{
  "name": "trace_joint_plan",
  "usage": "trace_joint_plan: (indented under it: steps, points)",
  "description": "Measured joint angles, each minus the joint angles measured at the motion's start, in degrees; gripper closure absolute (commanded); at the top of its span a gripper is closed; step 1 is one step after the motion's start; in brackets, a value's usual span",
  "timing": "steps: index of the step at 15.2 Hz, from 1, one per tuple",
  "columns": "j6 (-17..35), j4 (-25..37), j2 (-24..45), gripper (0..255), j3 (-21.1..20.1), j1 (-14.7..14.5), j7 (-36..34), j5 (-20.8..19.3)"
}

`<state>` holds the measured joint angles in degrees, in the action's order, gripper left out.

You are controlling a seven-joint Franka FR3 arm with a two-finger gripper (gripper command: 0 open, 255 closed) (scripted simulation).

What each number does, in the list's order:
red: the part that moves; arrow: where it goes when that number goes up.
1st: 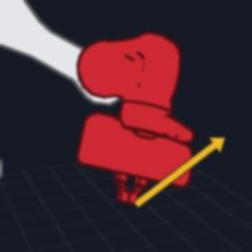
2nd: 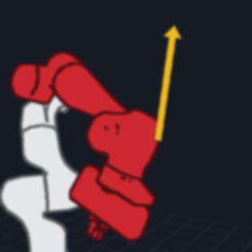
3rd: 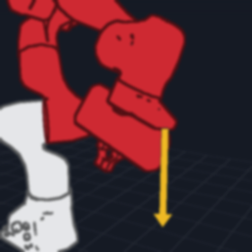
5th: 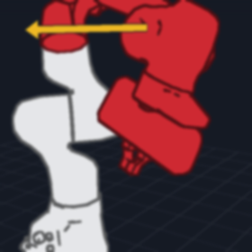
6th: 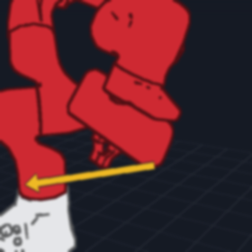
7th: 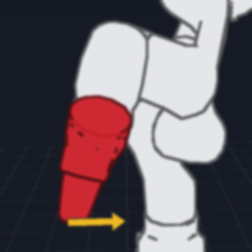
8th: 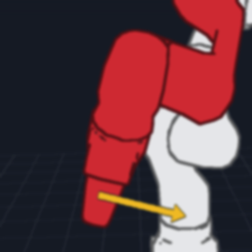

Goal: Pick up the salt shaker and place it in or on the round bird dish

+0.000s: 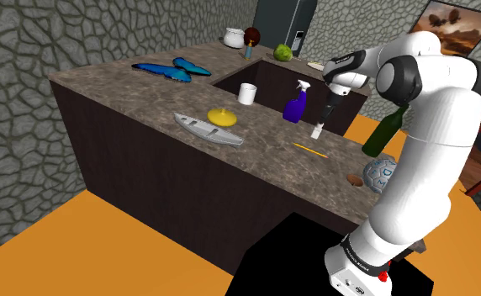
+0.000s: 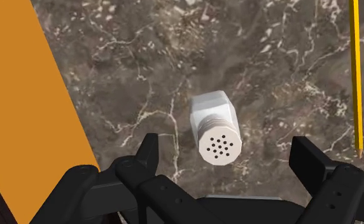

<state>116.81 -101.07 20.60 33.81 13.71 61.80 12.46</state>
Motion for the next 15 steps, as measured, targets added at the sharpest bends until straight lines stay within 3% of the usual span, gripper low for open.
trace_joint_plan:
  steps: [9,10,15]
  points:
    - [2.22,-1.27,1.13,0,-0.36,0.3,0.62,0.83]
    - [2.23,-1.27,1.13,255,-0.36,0.3,0.62,0.84]
    - [2.23,-1.26,1.13,255,-0.35,0.3,0.62,0.83]
